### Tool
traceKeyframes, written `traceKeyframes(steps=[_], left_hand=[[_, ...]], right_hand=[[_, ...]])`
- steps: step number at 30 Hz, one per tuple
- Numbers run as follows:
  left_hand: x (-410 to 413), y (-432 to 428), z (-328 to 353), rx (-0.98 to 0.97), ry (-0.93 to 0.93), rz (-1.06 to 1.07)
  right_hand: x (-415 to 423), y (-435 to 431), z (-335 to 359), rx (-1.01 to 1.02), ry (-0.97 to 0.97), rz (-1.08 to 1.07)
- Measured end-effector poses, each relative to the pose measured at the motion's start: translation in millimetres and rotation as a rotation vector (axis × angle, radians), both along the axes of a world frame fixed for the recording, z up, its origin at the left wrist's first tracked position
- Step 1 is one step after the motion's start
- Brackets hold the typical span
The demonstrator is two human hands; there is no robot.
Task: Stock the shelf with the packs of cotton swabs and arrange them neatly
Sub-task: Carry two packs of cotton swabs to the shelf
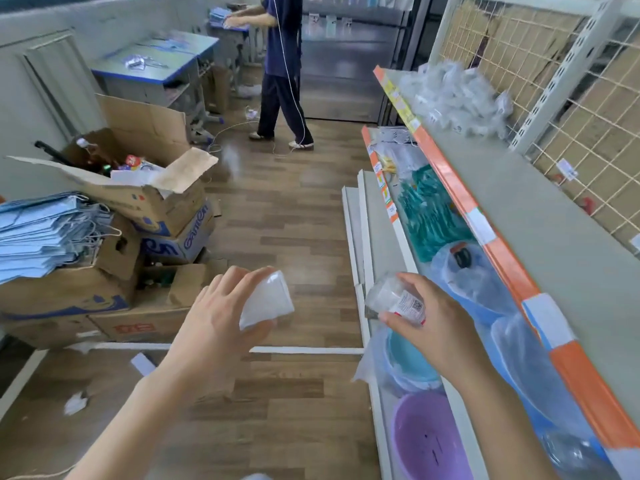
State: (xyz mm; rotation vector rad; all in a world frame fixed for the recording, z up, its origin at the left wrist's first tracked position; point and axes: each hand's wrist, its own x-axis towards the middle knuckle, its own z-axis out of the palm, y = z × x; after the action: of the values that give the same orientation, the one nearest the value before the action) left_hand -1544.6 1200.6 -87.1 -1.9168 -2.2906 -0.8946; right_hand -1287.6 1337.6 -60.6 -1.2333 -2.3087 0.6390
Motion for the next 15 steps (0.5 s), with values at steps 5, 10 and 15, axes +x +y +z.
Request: traceKeyframes(steps=[5,10,15], left_hand=[[-30,57,-2,-0.005,0.008,0.006],[-76,133,-2,0.02,0.02,-0.05],[-129,213,5,0.037,0.019,-0.109]], right_hand=[[-32,54,-3,-0.011,0.008,0.012],[-70,117,-2,0.004,0.017,-0.033],[-119,185,7,0.039,0.022,-0.085]])
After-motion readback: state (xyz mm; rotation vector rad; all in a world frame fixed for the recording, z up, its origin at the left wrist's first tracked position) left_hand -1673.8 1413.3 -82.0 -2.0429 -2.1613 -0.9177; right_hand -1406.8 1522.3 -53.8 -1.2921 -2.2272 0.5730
